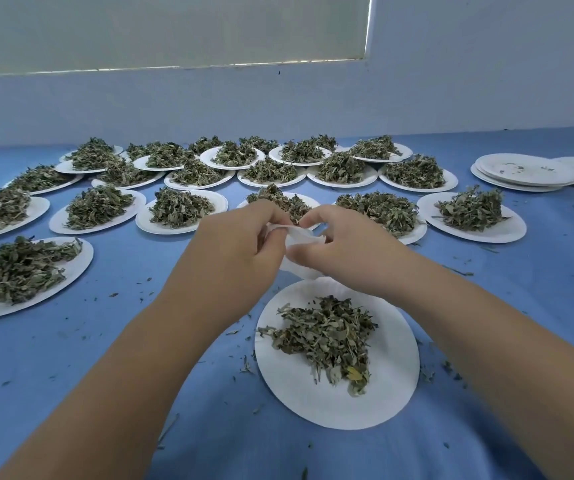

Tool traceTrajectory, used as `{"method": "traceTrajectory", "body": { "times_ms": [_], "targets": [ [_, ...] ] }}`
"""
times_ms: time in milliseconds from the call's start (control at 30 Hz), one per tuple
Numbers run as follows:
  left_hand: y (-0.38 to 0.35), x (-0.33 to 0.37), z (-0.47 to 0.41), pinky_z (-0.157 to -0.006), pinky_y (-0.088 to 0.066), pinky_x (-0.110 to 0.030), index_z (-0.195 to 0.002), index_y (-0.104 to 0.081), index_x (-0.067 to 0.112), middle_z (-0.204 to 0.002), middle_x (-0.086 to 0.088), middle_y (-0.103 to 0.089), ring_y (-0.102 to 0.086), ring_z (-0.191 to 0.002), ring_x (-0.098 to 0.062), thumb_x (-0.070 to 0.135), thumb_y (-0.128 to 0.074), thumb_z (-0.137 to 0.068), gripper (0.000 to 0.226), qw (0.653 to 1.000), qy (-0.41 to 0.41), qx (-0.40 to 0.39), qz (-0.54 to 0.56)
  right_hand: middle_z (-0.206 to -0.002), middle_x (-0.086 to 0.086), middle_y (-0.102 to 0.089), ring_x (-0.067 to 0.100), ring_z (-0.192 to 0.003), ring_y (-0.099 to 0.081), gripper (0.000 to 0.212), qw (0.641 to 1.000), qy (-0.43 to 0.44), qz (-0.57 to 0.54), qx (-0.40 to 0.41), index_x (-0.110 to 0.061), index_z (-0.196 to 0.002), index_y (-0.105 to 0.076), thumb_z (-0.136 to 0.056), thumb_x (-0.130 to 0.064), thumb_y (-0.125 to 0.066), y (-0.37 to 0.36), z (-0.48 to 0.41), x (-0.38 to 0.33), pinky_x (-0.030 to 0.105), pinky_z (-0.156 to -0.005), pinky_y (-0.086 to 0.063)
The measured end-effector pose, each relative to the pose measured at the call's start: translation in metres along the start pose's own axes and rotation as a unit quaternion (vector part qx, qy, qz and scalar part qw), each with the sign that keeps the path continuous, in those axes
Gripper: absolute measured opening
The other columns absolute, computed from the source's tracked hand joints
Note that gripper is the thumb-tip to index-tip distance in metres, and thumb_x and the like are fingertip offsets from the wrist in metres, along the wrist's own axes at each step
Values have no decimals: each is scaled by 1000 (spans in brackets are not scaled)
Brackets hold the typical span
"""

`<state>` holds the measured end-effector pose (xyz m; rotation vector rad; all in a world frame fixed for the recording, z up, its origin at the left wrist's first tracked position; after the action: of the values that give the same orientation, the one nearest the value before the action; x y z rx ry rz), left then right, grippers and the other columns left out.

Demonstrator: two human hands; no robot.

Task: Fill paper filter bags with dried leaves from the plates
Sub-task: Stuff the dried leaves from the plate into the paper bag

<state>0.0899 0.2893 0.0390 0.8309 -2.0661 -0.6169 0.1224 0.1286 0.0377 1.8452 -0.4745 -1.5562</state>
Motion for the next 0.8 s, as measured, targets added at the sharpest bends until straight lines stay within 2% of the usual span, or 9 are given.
{"method": "traceTrajectory", "body": {
  "times_ms": [67, 133, 200, 267, 400, 500, 600, 800],
  "targets": [
    [4, -1, -1, -43, -38, -22, -89, -66, 24, -56, 1, -52, -43, -47, -9, 18, -55, -94, 13, 1000, 11, 19, 2, -83, -13, -58, 2, -64, -56, 44, 1000, 16, 0, 19, -34, -117, -51, -80, -55, -63, 5, 5, 4, 20, -53, -37],
    [8, -1, -1, -46, -37, -15, -89, -67, 24, -57, 2, -54, -45, -49, -5, 17, -56, -93, 13, 999, 14, 40, -6, -82, -12, -60, -1, -62, -56, 42, 998, 29, -6, 48, -35, -111, -53, -79, -59, -63, 12, 10, 9, 17, -52, -39],
    [11, -1, -2, -48, -36, -15, -90, -68, 24, -57, 1, -55, -46, -53, -7, 18, -56, -93, 14, 998, 10, 56, -23, -80, -12, -62, -4, -61, -55, 36, 997, 45, -7, 56, -37, -101, -56, -75, -60, -64, 19, 17, 12, 13, -50, -41],
    [12, 0, -2, -47, -36, -15, -90, -68, 24, -57, 1, -55, -47, -56, -9, 19, -55, -93, 14, 997, 3, 63, -40, -83, -16, -62, -7, -64, -55, 36, 998, 62, 14, 15, -40, -96, -59, -71, -65, -63, 25, 24, 12, 14, -55, -42],
    [14, -1, -1, -44, -38, -9, -90, -67, 25, -56, 1, -54, -49, -55, -6, 19, -55, -94, 14, 997, 7, 58, -54, -98, -28, -59, -9, -82, -56, 52, 986, 90, 71, -124, -51, -103, -59, -60, -80, -58, 29, 38, 8, 19, -70, -44],
    [13, -1, -1, -47, -36, -9, -92, -70, 21, -57, 2, -54, -48, -57, -5, 19, -56, -94, 14, 996, 4, 50, -74, -103, -29, -54, -6, -91, -53, 53, 974, 117, 96, -168, -55, -107, -57, -58, -76, -63, 29, 46, 4, 19, -74, -44],
    [13, 0, -1, -49, -31, -12, -93, -71, 20, -59, 3, -54, -46, -54, -6, 19, -57, -93, 14, 995, 5, 48, -86, -100, -26, -50, -4, -92, -50, 48, 969, 161, 123, -138, -51, -108, -59, -64, -65, -72, 32, 51, -2, 20, -75, -43],
    [14, 1, -1, -53, -32, -7, -91, -70, 18, -51, 9, -44, -46, -56, 4, 16, -57, -92, 13, 994, 1, 39, -98, -97, -22, -43, -7, -85, -44, 45, 949, 193, 210, -131, -47, -114, -59, -72, -61, -68, 24, 62, -8, 15, -64, -34]
  ]
}}
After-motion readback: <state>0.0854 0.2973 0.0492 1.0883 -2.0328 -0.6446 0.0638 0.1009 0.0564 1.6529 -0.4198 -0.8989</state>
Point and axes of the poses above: each hand's wrist, its own z-axis away from the middle knuckle, its own y-axis out of the back of the hand, x = y × z, the point moved 1 cm from there along -z, towards the middle knuckle
